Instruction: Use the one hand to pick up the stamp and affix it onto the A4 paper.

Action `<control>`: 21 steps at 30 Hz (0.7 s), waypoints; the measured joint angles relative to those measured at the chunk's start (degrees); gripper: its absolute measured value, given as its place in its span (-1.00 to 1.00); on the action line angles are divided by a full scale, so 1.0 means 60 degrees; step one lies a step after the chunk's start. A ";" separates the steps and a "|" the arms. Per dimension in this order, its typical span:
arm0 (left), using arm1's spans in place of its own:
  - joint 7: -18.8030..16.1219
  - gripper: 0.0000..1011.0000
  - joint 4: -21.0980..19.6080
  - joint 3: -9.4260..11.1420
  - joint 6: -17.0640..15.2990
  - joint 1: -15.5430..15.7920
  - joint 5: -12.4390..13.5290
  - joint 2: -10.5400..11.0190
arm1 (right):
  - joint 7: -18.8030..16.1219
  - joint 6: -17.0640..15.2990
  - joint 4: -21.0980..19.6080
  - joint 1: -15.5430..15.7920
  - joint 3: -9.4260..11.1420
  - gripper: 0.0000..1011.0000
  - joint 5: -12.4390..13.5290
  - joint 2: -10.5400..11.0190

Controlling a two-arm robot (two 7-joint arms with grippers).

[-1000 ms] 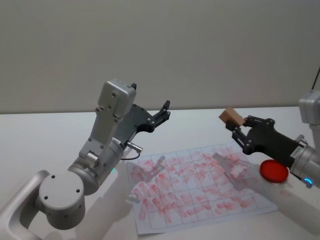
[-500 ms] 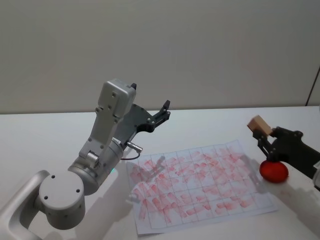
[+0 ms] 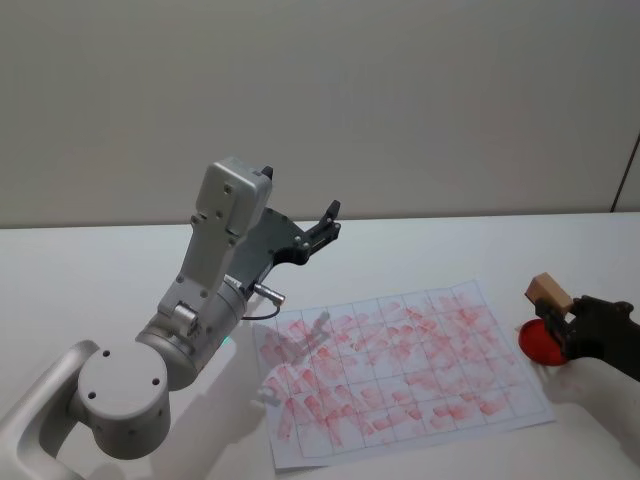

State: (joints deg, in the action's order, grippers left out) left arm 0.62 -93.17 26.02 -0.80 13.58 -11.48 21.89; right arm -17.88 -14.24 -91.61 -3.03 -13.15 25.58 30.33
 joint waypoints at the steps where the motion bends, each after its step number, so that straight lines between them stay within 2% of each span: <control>1: 0.0000 0.98 0.0000 0.0000 0.0000 0.0000 0.0000 0.0000 | 0.0000 0.0000 0.0000 0.0000 0.0000 -0.54 0.0000 0.0000; 9: 0.0000 0.98 0.0000 0.0000 0.0000 0.0000 0.0000 0.0000 | 0.0022 -0.0606 0.0137 -0.0038 0.0015 -0.54 -0.0011 0.0047; 21: 0.0001 0.98 0.0000 0.0000 0.0000 0.0000 0.0000 0.0001 | -0.0242 -0.0943 0.0531 -0.0386 -0.0040 -0.54 -0.0315 -0.0041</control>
State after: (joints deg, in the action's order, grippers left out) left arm 0.63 -93.17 26.02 -0.80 13.58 -11.48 21.89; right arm -19.33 -19.90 -88.42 -5.35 -13.39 23.69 30.09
